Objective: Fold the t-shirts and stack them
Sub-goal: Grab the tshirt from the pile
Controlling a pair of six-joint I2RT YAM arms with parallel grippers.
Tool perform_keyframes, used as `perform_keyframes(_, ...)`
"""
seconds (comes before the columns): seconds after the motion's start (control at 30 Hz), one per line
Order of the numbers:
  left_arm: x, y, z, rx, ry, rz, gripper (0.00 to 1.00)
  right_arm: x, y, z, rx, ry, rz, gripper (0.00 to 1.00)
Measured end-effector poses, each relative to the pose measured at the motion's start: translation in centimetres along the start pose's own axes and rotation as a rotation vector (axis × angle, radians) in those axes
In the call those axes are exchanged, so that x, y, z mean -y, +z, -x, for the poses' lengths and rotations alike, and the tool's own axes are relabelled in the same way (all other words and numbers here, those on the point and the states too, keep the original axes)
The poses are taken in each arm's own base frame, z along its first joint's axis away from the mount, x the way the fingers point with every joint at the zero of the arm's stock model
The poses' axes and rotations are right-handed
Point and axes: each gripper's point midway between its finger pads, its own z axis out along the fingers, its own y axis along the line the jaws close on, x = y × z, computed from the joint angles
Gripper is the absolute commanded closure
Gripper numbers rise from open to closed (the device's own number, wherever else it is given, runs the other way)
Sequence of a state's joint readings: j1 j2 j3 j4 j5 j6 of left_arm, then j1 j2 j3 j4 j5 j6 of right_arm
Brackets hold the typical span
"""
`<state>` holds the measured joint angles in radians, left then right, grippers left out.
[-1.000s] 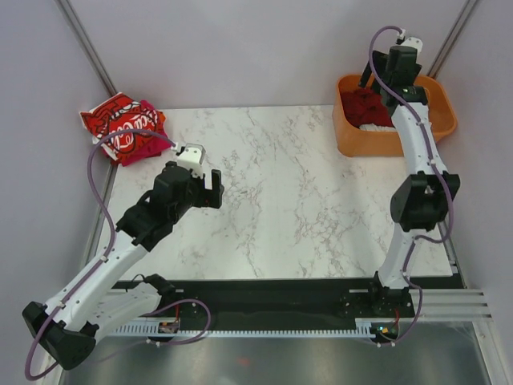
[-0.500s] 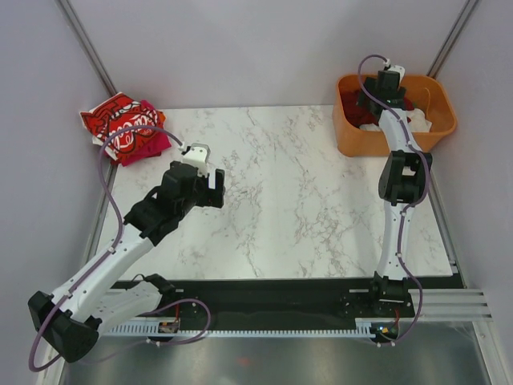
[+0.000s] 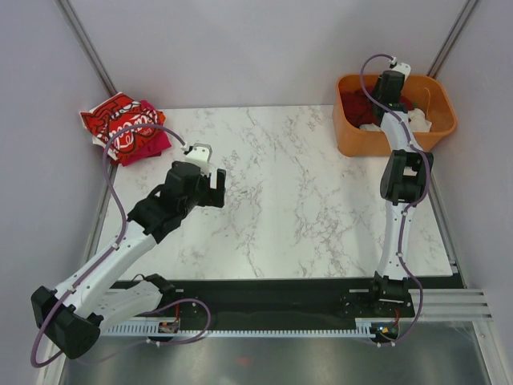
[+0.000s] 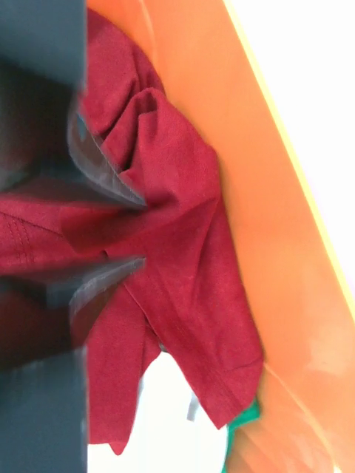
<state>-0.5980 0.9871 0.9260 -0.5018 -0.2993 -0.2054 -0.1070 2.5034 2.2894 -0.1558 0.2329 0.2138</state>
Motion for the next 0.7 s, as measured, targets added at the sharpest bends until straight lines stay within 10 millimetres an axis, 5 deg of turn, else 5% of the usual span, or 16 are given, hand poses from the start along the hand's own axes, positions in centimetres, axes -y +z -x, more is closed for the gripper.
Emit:
perform_keyframes(0.07,0.0,0.0,0.0,0.000,0.000,0.000,0.02,0.1,0.1,-0.3,-0.005,0.001,0.005,0.74)
perform_keyframes(0.1,0.0,0.0,0.0,0.000,0.000,0.000,0.02,0.1,0.2,-0.4,-0.008,0.002,0.010,0.88)
perform_keyframes(0.2,0.0,0.0,0.0,0.000,0.000,0.000,0.02,0.0,0.3,-0.6,-0.014,0.007,0.025,1.00)
perform_keyframes(0.5,-0.2,0.0,0.0,0.003,0.000,0.009,0.03,-2.5,-0.9,-0.3,-0.050,0.008,0.167,1.00)
perform_keyframes(0.6,-0.3,-0.2,0.2,0.008,-0.001,0.014,0.04,-5.0,-3.5,2.6,-0.039,-0.014,0.244,1.00)
perform_keyframes(0.7,-0.4,-0.6,0.4,0.021,-0.005,0.014,0.04,-9.8,-9.5,8.9,0.059,-0.061,0.358,1.00)
